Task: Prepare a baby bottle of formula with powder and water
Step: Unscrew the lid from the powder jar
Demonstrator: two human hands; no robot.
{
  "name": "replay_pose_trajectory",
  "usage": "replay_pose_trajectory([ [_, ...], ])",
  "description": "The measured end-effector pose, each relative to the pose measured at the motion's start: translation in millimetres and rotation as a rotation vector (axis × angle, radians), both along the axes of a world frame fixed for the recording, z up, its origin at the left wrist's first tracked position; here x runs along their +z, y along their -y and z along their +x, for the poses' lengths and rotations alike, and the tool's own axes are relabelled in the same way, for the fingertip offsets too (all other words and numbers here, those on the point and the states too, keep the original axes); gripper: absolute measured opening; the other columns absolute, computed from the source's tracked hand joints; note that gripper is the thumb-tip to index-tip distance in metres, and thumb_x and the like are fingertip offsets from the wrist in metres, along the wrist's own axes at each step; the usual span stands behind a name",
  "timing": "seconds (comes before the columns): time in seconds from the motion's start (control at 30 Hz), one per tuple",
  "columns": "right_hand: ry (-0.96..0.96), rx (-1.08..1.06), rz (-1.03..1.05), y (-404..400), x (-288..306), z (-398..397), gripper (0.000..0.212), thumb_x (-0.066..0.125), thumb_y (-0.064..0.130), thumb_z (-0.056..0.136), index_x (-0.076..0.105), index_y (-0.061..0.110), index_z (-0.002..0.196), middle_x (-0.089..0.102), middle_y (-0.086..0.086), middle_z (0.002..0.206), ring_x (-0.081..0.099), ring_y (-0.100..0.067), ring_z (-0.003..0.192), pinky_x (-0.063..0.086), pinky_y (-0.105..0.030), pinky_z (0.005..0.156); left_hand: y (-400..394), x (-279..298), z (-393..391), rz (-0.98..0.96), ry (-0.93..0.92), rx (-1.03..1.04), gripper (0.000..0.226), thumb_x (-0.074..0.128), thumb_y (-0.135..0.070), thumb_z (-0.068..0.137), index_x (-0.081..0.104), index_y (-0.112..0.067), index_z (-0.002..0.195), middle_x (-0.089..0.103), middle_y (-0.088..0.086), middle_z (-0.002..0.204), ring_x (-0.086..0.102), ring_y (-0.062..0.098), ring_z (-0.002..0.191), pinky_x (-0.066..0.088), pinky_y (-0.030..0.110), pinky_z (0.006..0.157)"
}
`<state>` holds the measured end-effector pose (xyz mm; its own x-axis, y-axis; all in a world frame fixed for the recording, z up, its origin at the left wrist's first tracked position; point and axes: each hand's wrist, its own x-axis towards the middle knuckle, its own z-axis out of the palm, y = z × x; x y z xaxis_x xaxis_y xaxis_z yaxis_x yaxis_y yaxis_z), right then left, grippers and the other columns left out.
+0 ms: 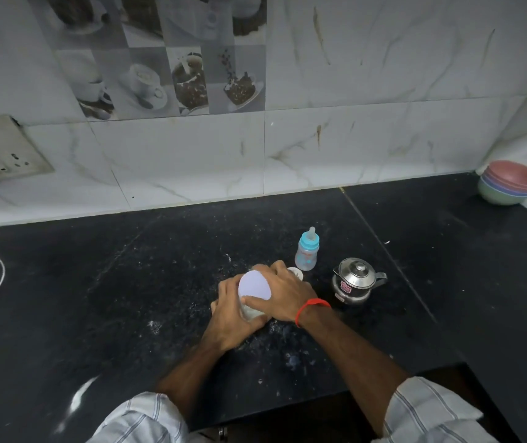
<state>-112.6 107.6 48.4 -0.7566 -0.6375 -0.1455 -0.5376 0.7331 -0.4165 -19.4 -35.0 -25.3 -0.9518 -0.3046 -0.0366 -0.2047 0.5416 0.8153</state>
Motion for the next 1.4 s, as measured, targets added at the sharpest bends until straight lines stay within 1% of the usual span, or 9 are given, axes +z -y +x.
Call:
replay_pose_trajectory([
  [0.23, -0.147, 0.069, 0.122, 12.5, 4.9, 23.5, 0.077, 0.048, 0.076, 0.087, 0.044, 0.021, 0.142, 0.048, -0.010, 0.135, 0.061, -0.035, 0.115, 0.051, -0.048, 0.090, 4.0, 3.0, 11.9, -0.046, -0.025, -0.069, 0.106, 0.082, -0.064, 0.056, 0.038, -0.036, 0.149, 0.040, -0.018, 0.145, 0.038, 0.008, 0.132, 0.026, 0.039, 0.106],
  [0.43, -0.119, 0.058, -0.106, 2.8, 0.7, 32.6, 0.058, 0.050, 0.067, 0.092, 0.058, 0.017, 0.121, 0.057, -0.001, 0.115, 0.063, -0.024, 0.095, 0.049, -0.038, 0.079, 12.0, 21.3, 25.1, 0.087, 0.024, -0.119, 0.084, 0.095, -0.055, 0.055, 0.044, -0.059, 0.122, 0.069, -0.030, 0.112, 0.069, -0.003, 0.104, 0.056, 0.016, 0.079],
  [0.7, -0.147, 0.115, -0.301, -11.2, 28.4, 17.5, 0.066, 0.042, 0.068, 0.083, 0.070, 0.013, 0.106, 0.067, -0.002, 0.101, 0.064, -0.022, 0.088, 0.053, -0.039, 0.081, 12.3, 64.4, 14.5, 0.143, 0.059, -0.226, 0.096, 0.094, -0.059, 0.053, 0.046, -0.037, 0.134, 0.070, -0.014, 0.120, 0.069, 0.000, 0.108, 0.060, 0.029, 0.089],
  [0.8, -0.121, 0.265, -0.301, -16.5, 39.1, 15.3, 0.064, 0.044, 0.064, 0.085, 0.068, 0.013, 0.114, 0.065, -0.002, 0.103, 0.064, -0.022, 0.088, 0.053, -0.039, 0.081, 18.2, 68.8, 15.8, 0.269, 0.081, -0.303, 0.096, 0.096, -0.040, 0.059, 0.048, -0.026, 0.141, 0.068, 0.000, 0.131, 0.069, 0.019, 0.121, 0.058, 0.044, 0.101],
  [0.9, 0.001, 0.379, -0.259, -20.1, 55.9, 10.0, 0.059, 0.056, 0.059, 0.090, 0.061, 0.019, 0.134, 0.061, 0.003, 0.117, 0.062, -0.017, 0.102, 0.052, -0.041, 0.091, 23.2, 75.8, 17.5, 0.303, 0.091, -0.376, 0.092, 0.094, -0.027, 0.068, 0.046, -0.022, 0.146, 0.066, 0.004, 0.136, 0.066, 0.023, 0.125, 0.056, 0.041, 0.102],
  [1.07, 0.324, 0.598, -0.286, -22.7, 82.1, 3.3, 0.082, 0.064, 0.000, 0.085, 0.040, 0.030, 0.157, 0.032, -0.005, 0.160, 0.029, -0.022, 0.152, 0.028, -0.048, 0.124, 33.4, 79.6, 22.5, 0.198, 0.077, -0.286, 0.107, 0.096, -0.051, 0.059, 0.040, -0.035, 0.150, 0.064, -0.010, 0.137, 0.065, 0.012, 0.124, 0.056, 0.044, 0.105],
  [1.17, 0.291, 0.404, -0.267, -17.0, 80.4, 12.1, 0.075, 0.068, 0.038, 0.094, 0.029, 0.047, 0.157, 0.022, 0.003, 0.164, 0.027, -0.023, 0.154, 0.030, -0.051, 0.123, 34.7, 80.1, 28.0, 0.064, 0.080, -0.261, 0.117, 0.095, -0.065, 0.052, 0.031, -0.053, 0.149, 0.061, -0.023, 0.135, 0.064, -0.001, 0.119, 0.058, 0.038, 0.102],
  [1.27, 0.045, 0.197, 0.040, -10.9, 75.9, 16.5, 0.082, 0.058, 0.077, 0.087, 0.026, 0.045, 0.156, 0.042, 0.001, 0.154, 0.048, -0.026, 0.140, 0.044, -0.051, 0.113, 31.0, 81.3, 28.8, 0.005, 0.080, -0.279, 0.131, 0.090, -0.079, 0.046, 0.017, -0.059, 0.153, 0.055, -0.026, 0.141, 0.061, -0.002, 0.123, 0.055, 0.033, 0.105],
  [1.4, 0.254, 0.387, -0.053, -19.2, 72.8, 16.0, 0.089, 0.073, 0.026, 0.088, 0.022, 0.045, 0.158, 0.030, -0.001, 0.154, 0.037, -0.026, 0.137, 0.038, -0.041, 0.112, 27.5, 81.3, 29.3, -0.026, 0.054, -0.283, 0.134, 0.090, -0.079, 0.047, 0.006, -0.066, 0.151, 0.051, -0.027, 0.144, 0.056, 0.000, 0.127, 0.051, 0.026, 0.102],
])
